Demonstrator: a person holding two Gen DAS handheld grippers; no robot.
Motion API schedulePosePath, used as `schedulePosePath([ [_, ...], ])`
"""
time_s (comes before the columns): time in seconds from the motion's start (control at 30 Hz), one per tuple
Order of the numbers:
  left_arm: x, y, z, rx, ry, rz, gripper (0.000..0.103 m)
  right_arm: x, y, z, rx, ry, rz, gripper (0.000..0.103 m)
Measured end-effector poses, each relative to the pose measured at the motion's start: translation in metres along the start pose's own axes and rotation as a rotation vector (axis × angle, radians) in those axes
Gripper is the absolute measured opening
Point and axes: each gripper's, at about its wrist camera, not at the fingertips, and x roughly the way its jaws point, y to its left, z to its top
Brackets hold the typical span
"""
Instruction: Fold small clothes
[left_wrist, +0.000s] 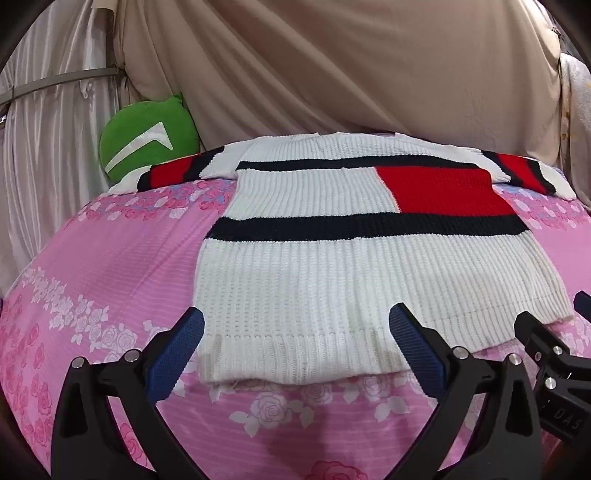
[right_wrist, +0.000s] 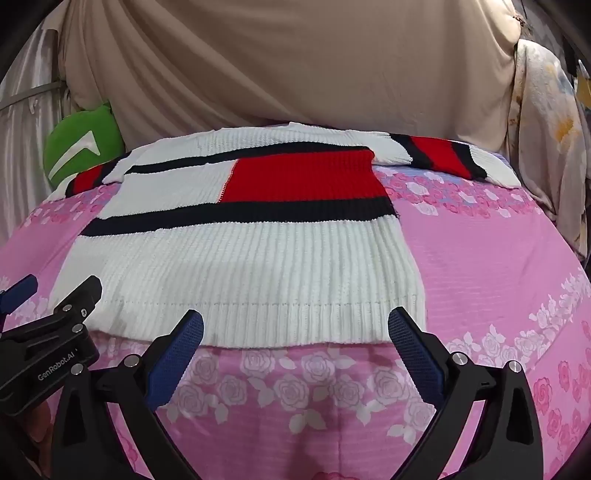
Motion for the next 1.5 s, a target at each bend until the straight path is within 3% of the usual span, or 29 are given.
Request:
schedulePosePath([
  [0.07, 0.0027, 0.0008, 0.0009, -0.01, 0.032, -0.014, 0.098, -0.0002, -0.0017, -0.0001, 0.024, -0.004, 0.01, 0.098],
  [1.5, 0.0063, 0.0029, -0.0022, -0.015, 0.026, -0.012, 0.098, 0.0003, -0.0037, 0.0003, 0.015, 0.013, 0.0, 0.098],
])
